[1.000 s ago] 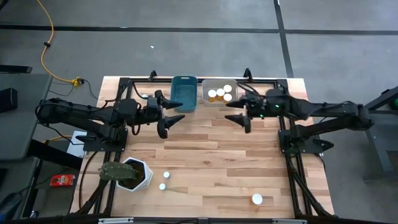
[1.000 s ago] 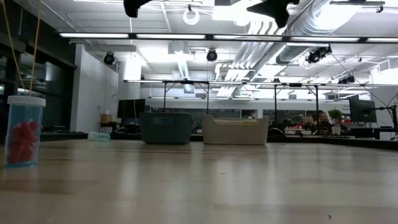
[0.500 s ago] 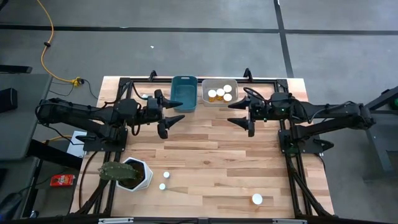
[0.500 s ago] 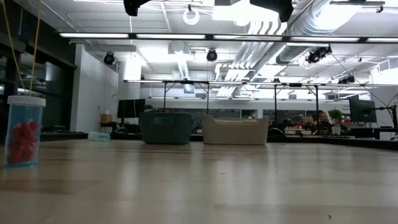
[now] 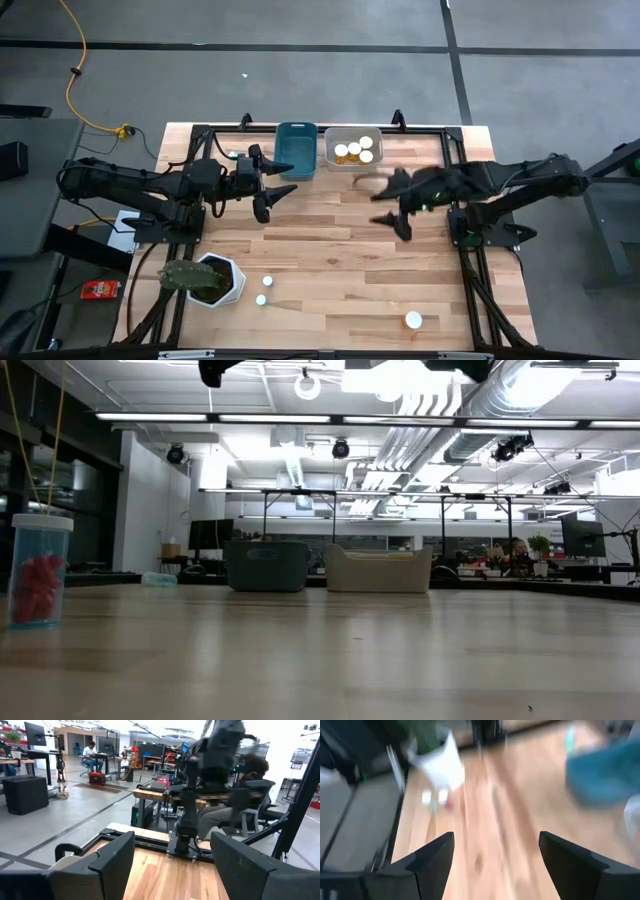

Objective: Pick and place medicine bottles into bin by pill shape (circle, oval)

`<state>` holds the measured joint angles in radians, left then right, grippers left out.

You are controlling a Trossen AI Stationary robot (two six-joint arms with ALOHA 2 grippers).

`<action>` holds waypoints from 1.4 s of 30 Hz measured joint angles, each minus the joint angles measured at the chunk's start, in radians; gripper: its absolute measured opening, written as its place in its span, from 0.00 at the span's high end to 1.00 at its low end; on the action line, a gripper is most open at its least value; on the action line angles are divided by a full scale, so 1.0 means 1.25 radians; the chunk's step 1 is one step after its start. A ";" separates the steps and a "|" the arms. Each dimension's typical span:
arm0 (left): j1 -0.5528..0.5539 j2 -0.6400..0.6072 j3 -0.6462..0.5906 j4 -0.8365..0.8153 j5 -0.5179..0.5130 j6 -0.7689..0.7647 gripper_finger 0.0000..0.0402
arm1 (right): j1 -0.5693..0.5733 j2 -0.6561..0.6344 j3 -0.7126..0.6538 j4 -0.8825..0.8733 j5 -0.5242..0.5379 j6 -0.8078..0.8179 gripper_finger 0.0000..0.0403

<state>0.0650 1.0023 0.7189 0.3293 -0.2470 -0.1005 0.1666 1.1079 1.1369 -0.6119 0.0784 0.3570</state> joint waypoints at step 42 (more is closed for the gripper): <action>0.000 0.000 0.000 -0.022 0.001 0.000 0.38 | 0.497 0.571 0.134 -0.259 -0.252 1.178 0.30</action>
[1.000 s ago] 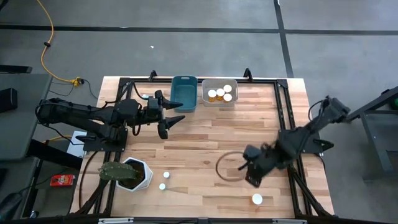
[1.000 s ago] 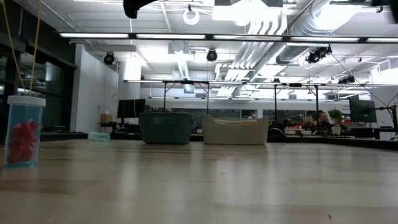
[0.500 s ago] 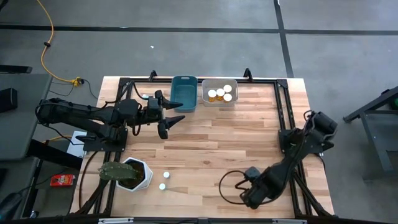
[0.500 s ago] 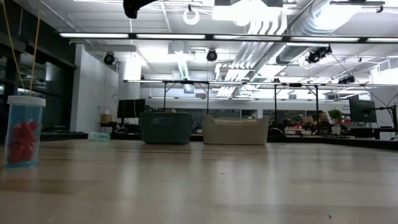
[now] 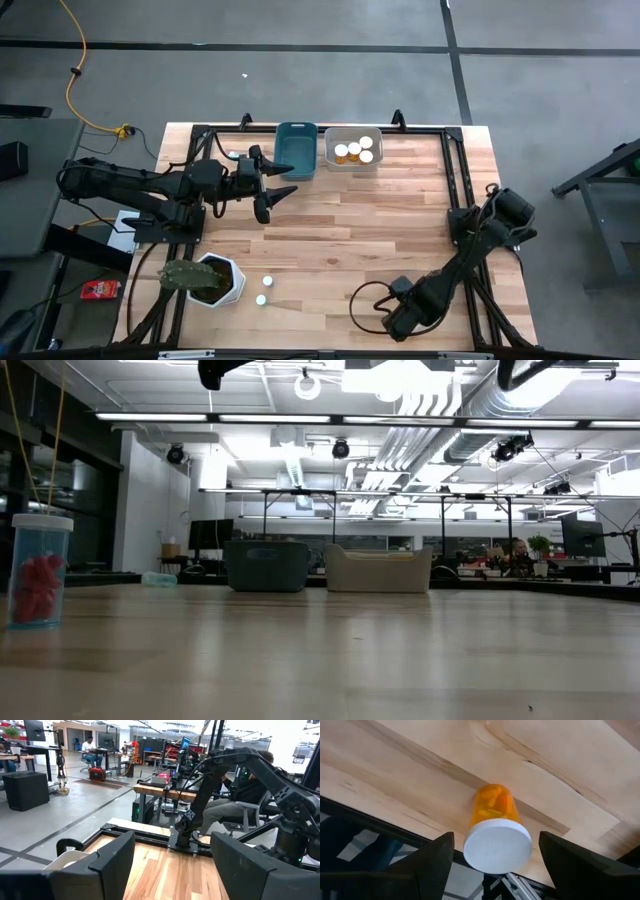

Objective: Pick and place medicine bottles into bin by pill shape (circle, oval)

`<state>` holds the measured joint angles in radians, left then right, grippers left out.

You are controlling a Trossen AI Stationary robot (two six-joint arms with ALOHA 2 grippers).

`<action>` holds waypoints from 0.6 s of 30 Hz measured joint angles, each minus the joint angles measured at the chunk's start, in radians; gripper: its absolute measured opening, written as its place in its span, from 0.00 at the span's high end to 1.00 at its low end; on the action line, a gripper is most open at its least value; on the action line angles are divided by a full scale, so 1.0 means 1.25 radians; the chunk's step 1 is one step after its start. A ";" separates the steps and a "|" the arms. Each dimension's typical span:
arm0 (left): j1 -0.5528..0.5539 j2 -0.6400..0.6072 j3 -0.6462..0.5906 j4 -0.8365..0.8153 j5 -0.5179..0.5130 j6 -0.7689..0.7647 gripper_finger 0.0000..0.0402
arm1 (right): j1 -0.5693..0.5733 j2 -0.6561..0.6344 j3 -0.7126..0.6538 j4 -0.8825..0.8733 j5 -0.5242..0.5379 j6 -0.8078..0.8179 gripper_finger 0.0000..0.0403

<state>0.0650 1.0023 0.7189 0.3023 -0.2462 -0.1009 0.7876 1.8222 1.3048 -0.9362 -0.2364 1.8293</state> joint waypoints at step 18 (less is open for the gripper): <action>0.000 0.000 0.000 0.000 0.000 0.021 0.38 | 0.000 0.016 0.000 0.006 -0.006 -0.006 0.50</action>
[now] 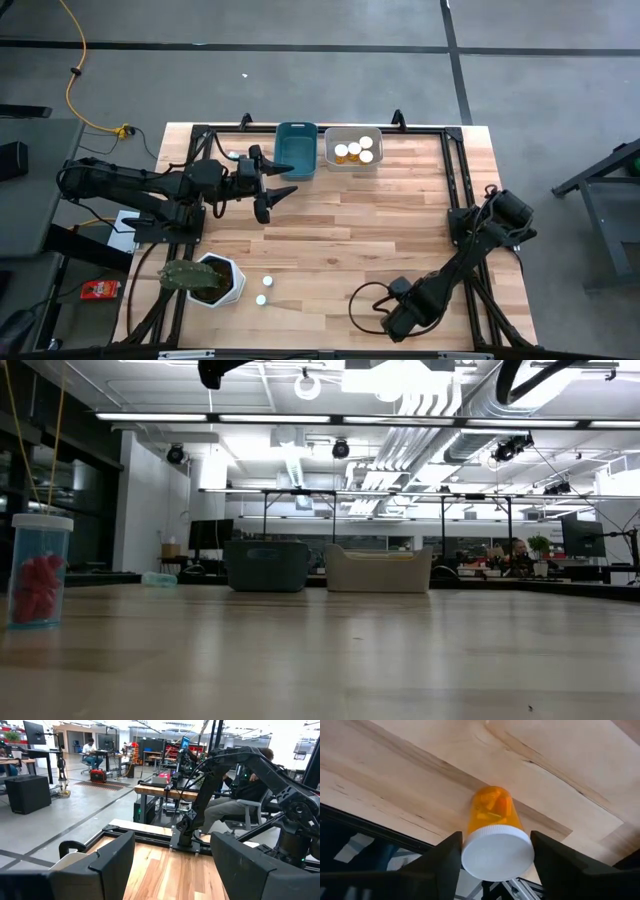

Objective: Pick and place medicine bottles into bin by pill shape (circle, oval)

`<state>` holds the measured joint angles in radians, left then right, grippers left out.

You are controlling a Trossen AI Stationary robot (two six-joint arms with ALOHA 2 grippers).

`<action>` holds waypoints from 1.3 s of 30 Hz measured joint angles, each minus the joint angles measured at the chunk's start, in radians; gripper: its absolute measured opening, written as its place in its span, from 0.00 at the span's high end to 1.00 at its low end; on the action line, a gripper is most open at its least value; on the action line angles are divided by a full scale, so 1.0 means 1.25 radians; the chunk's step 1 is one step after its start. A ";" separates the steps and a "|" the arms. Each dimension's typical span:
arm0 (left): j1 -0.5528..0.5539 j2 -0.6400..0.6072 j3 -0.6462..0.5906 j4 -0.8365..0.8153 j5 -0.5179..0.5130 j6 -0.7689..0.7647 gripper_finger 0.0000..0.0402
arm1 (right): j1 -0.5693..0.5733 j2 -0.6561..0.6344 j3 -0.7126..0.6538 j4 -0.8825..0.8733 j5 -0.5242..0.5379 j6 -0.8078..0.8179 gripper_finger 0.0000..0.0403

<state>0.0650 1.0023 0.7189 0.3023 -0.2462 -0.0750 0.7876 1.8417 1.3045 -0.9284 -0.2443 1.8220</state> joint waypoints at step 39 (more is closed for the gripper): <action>-0.029 -0.001 0.000 -0.032 0.015 -0.078 0.38 | -0.623 -0.396 -0.021 0.555 0.130 -1.371 0.55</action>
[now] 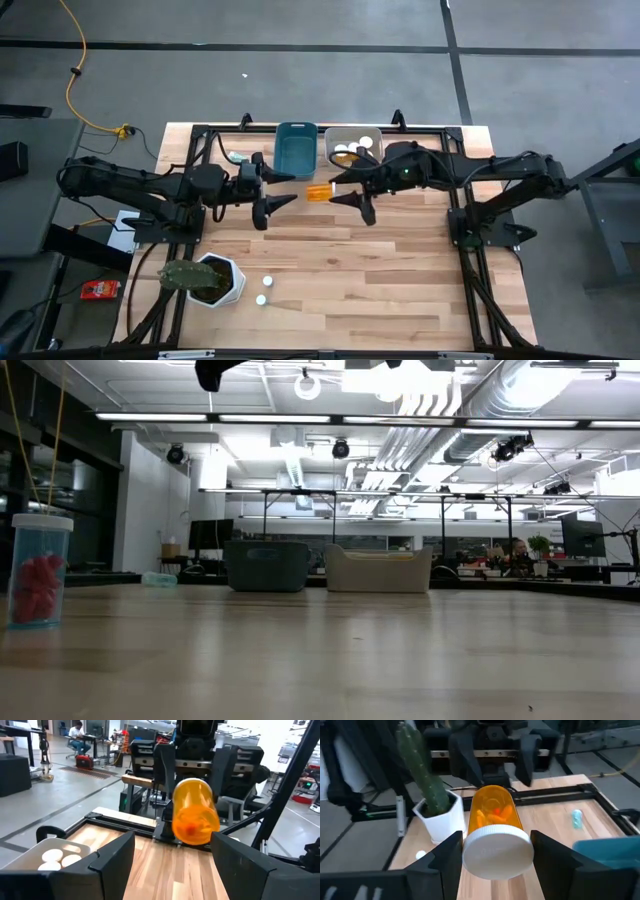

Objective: Pick and place medicine bottles into bin by pill shape (circle, oval)

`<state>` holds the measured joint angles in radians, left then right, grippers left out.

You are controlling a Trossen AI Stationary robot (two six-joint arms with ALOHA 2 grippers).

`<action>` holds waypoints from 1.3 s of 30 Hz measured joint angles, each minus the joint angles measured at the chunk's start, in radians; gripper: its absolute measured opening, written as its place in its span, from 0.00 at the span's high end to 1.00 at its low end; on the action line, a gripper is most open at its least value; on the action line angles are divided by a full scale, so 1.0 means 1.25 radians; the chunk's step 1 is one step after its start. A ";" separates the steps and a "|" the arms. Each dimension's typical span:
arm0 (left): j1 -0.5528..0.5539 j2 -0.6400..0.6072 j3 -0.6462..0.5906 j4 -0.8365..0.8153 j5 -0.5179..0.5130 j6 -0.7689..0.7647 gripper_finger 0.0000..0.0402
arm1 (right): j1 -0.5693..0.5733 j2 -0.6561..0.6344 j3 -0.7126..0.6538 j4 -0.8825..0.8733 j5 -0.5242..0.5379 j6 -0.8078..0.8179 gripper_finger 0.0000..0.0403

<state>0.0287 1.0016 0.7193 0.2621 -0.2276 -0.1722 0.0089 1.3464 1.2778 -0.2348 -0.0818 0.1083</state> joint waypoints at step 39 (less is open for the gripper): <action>0.001 0.001 0.000 -0.003 -0.003 0.012 0.38 | -0.500 0.563 0.521 -0.694 0.159 -0.058 0.54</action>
<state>0.0296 1.0022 0.7193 0.2586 -0.2317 -0.1570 -0.6162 2.0506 1.9289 -1.1023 0.1166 0.0363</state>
